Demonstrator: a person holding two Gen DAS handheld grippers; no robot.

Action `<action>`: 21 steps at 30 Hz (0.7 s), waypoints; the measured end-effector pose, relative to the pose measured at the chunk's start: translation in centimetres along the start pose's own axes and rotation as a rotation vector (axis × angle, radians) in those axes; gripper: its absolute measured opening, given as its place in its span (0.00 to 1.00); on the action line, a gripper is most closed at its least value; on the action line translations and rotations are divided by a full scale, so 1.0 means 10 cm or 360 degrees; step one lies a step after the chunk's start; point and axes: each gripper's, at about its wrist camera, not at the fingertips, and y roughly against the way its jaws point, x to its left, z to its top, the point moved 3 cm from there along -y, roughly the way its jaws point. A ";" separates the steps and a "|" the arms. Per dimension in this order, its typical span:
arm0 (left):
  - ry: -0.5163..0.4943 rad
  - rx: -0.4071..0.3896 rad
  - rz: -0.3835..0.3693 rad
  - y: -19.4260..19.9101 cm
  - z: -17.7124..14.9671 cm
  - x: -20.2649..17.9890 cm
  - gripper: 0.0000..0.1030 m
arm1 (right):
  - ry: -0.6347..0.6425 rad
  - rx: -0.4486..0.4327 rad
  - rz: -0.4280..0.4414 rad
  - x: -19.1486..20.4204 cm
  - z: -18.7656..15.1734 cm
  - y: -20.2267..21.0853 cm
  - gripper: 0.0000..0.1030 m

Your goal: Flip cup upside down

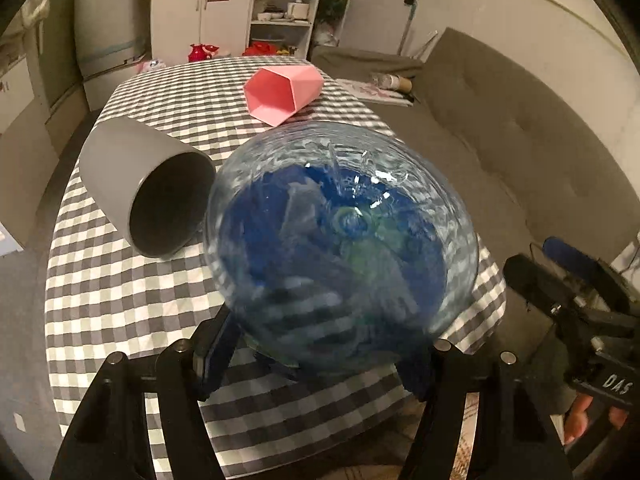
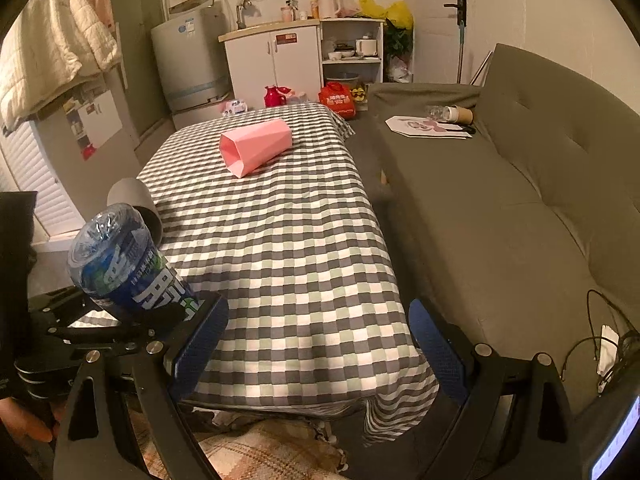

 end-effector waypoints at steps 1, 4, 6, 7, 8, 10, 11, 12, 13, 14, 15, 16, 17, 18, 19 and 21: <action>0.0009 -0.0013 0.0003 0.00 0.00 0.01 0.67 | 0.0001 0.0001 -0.0002 0.00 0.00 -0.01 0.89; 0.0039 -0.0065 0.0023 0.03 0.08 0.03 0.67 | 0.0002 -0.0005 -0.0011 -0.02 0.03 -0.03 0.89; 0.0041 -0.0080 0.0043 0.01 0.12 0.02 0.67 | 0.0000 -0.0003 -0.0014 -0.02 0.04 -0.05 0.89; 0.0033 -0.0090 0.0055 0.01 0.14 0.01 0.67 | 0.0000 0.0000 -0.0013 -0.02 0.05 -0.05 0.89; 0.0020 -0.0086 0.0059 0.01 0.14 0.00 0.67 | 0.0003 0.0003 -0.0012 -0.02 0.05 -0.06 0.89; 0.0009 -0.0074 0.0056 0.01 0.12 -0.01 0.67 | 0.0007 0.0003 -0.0014 -0.02 0.05 -0.06 0.89; 0.0012 -0.0053 0.0054 0.00 0.09 -0.01 0.67 | 0.0007 0.0002 -0.0013 -0.02 0.05 -0.06 0.89; 0.0023 -0.0020 0.0058 -0.01 0.06 0.01 0.67 | 0.0004 0.0003 -0.0011 -0.02 0.05 -0.06 0.89; 0.0033 -0.0004 0.0066 -0.02 0.03 0.02 0.67 | 0.0001 0.0005 -0.0008 -0.02 0.05 -0.06 0.89; 0.0039 -0.0010 0.0062 -0.01 0.00 0.03 0.67 | 0.0001 0.0007 -0.0007 0.00 0.06 -0.06 0.89; 0.0039 -0.0008 0.0057 0.01 -0.02 0.03 0.67 | 0.0003 0.0006 -0.0006 0.01 0.05 -0.05 0.89; 0.0040 0.0000 0.0052 0.01 -0.03 0.03 0.67 | 0.0006 0.0003 -0.0005 0.02 0.05 -0.04 0.89; 0.0042 0.0004 0.0049 0.02 -0.04 0.03 0.68 | 0.0009 -0.0001 0.0001 0.03 0.05 -0.02 0.89; 0.0048 0.0006 0.0054 0.03 -0.05 0.04 0.68 | 0.0011 -0.0004 0.0007 0.04 0.06 0.00 0.89; 0.0059 0.0009 0.0053 0.04 -0.06 0.05 0.69 | 0.0013 -0.0004 0.0012 0.05 0.06 0.01 0.89; 0.0105 0.0025 0.0070 0.07 -0.10 0.09 0.74 | 0.0018 -0.0009 0.0026 0.09 0.07 0.06 0.89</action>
